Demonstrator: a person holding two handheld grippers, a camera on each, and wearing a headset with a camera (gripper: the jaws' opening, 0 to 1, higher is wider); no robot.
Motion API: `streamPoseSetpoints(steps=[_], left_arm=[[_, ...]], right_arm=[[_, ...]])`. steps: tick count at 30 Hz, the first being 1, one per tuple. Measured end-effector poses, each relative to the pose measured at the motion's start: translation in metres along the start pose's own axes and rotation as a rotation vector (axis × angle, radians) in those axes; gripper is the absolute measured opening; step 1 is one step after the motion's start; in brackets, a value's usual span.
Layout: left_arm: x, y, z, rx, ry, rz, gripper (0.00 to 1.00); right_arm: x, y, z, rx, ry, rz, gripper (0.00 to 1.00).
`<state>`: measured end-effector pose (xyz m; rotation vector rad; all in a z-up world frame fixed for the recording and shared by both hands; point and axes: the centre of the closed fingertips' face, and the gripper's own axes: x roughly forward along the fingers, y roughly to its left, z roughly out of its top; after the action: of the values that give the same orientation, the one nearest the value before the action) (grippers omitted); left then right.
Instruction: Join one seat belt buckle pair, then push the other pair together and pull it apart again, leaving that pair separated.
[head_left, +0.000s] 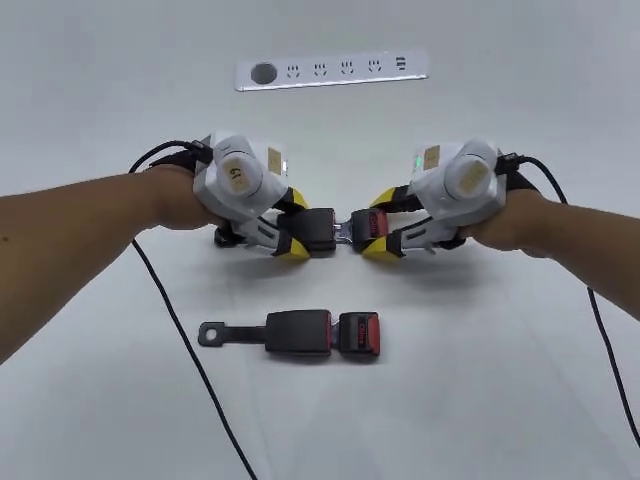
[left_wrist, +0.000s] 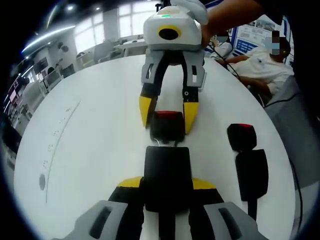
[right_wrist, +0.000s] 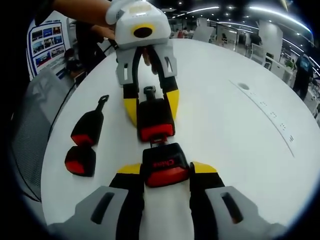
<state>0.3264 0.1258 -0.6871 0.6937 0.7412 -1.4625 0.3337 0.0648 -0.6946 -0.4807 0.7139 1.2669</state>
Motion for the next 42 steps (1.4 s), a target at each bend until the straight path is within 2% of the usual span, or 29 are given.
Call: streamPoseSetpoints(steps=[2,5,15,42], left_arm=[[0.0002,-0.0001,0.0002,0.002,0.004,-0.003,0.34],[0.0000,-0.0015,0.0010,0.008,0.013,-0.008,0.34],[0.0015,0.0004,-0.0011,0.011,0.026,-0.008,0.34],[0.0034,0.0012,-0.0002,0.004,0.011,-0.010,0.35]], right_arm=[[0.0048,0.0036,0.0044,0.021,-0.019,0.002,0.34],[0.0095,0.0031,0.0086,0.011,-0.014,-0.012,0.34],[0.0076,0.0043,0.0081,0.012,-0.001,-0.020,0.34],[0.0061,0.0047,0.0095,0.007,-0.020,-0.030,0.34]])
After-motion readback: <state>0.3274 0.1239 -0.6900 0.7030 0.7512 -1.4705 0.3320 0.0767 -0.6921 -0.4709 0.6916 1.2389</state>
